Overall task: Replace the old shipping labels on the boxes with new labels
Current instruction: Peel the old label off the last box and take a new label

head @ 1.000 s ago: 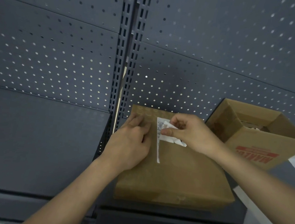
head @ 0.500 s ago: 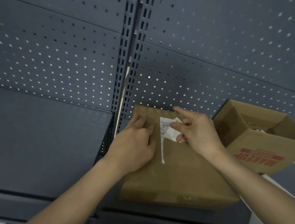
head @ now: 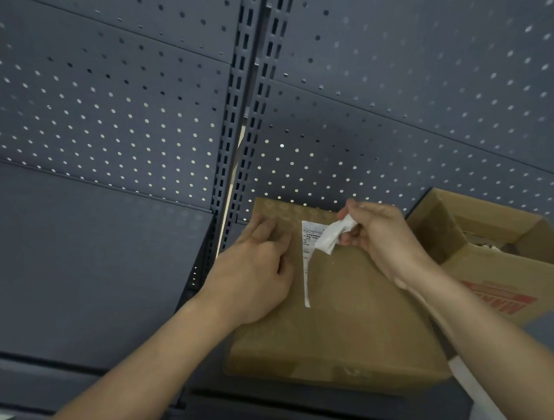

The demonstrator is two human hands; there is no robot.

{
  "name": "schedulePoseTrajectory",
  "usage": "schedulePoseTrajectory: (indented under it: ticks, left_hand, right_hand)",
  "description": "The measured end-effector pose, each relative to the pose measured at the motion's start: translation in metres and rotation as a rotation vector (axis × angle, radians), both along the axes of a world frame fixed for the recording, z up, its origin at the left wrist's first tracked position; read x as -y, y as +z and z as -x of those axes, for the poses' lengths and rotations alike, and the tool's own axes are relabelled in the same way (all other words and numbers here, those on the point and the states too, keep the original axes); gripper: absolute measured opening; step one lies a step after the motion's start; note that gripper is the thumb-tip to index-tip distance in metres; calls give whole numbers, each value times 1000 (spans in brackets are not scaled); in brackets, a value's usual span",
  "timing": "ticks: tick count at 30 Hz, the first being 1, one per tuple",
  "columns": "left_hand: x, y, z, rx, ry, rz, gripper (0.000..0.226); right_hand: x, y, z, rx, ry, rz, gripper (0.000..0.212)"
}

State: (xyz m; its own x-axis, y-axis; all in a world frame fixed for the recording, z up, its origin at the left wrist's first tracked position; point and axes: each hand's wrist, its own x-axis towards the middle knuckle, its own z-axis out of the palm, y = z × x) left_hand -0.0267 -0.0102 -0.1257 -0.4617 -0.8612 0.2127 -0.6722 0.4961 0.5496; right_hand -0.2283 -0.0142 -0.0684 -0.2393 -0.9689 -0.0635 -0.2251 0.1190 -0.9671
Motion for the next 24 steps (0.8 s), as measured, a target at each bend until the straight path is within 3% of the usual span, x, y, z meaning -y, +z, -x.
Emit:
schedulePoseTrajectory:
  ticks: [2, 6, 9, 13, 19, 24]
  left_hand:
    - [0, -1, 1, 6, 3, 2, 51]
    - [1, -2, 0, 7, 5, -4, 51]
    - [2, -2, 0, -2, 7, -4, 52]
    - [1, 0, 1, 0, 10, -9, 52]
    - [1, 0, 2, -4, 16, 2, 51]
    - [1, 1, 0, -17, 14, -14, 52]
  right_hand:
    - [-4, 8, 2, 38, 66, -40, 38]
    - [-11, 5, 2, -604, 106, 14, 32]
    - [-12, 4, 6, -814, 112, 48, 42]
    - [-11, -3, 15, -914, 194, 51, 50]
    - [-8, -16, 24, -932, 395, 174, 20]
    - [-4, -19, 23, -1042, 370, 240, 11]
